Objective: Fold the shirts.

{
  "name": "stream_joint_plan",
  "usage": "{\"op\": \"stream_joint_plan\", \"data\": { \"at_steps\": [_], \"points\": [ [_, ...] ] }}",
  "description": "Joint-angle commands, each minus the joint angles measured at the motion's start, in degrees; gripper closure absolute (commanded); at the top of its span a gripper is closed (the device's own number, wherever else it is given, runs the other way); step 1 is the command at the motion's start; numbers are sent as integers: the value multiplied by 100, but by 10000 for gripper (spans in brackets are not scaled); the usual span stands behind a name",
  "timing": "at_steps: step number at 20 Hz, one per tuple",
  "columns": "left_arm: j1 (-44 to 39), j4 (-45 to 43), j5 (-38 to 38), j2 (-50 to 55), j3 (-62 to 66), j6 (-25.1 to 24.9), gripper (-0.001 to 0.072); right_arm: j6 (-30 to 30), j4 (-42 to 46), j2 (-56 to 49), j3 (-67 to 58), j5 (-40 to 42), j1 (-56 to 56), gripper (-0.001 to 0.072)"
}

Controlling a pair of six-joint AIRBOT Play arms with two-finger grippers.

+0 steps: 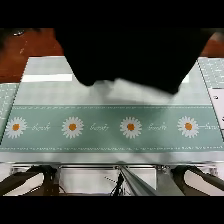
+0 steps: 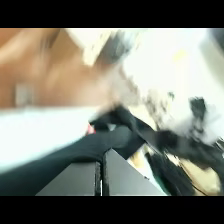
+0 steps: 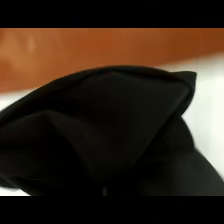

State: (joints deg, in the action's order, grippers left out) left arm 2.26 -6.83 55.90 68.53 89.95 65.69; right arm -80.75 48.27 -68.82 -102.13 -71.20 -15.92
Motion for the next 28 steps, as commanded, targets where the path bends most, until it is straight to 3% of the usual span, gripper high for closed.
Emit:
{"op": "stream_joint_plan", "data": {
  "at_steps": [1, 4, 8, 13, 17, 19, 21, 24, 28],
  "points": [
    [758, -599, 339, -356, 1967, 686, 683, -221, 695, 841, -1703, -737, 2, 689],
    [1427, -1971, 1156, -1043, 2669, 1257, 683, -227, 1279, 1961, -1700, -1211, 2, 689],
    [1808, -3272, 1755, -2205, 2675, 1307, 683, -461, 2002, 3027, -1700, -1545, 2, 689],
    [1751, -4232, 2133, -3027, 2321, 1390, 683, -627, 1969, 3383, -1508, -2509, 4, 688],
    [1381, -4380, 2341, -3182, 691, 1414, 683, -584, 1370, 3665, 562, -2511, 2, 688],
    [1204, -4310, 2315, -3156, -540, 1379, 682, -258, 765, 3707, 2011, -2028, 4, 688],
    [938, -4264, 1818, -3036, -1862, 1108, 683, 245, 205, 3604, 3473, -970, 4, 688],
    [302, -4166, 278, -2472, -3401, 835, 682, 920, -433, 2686, 4903, 313, 9, 689],
    [-472, -4044, -1980, -918, -3727, 804, 682, 1746, -1458, 439, 4708, 1202, 9, 689]
  ]
}}
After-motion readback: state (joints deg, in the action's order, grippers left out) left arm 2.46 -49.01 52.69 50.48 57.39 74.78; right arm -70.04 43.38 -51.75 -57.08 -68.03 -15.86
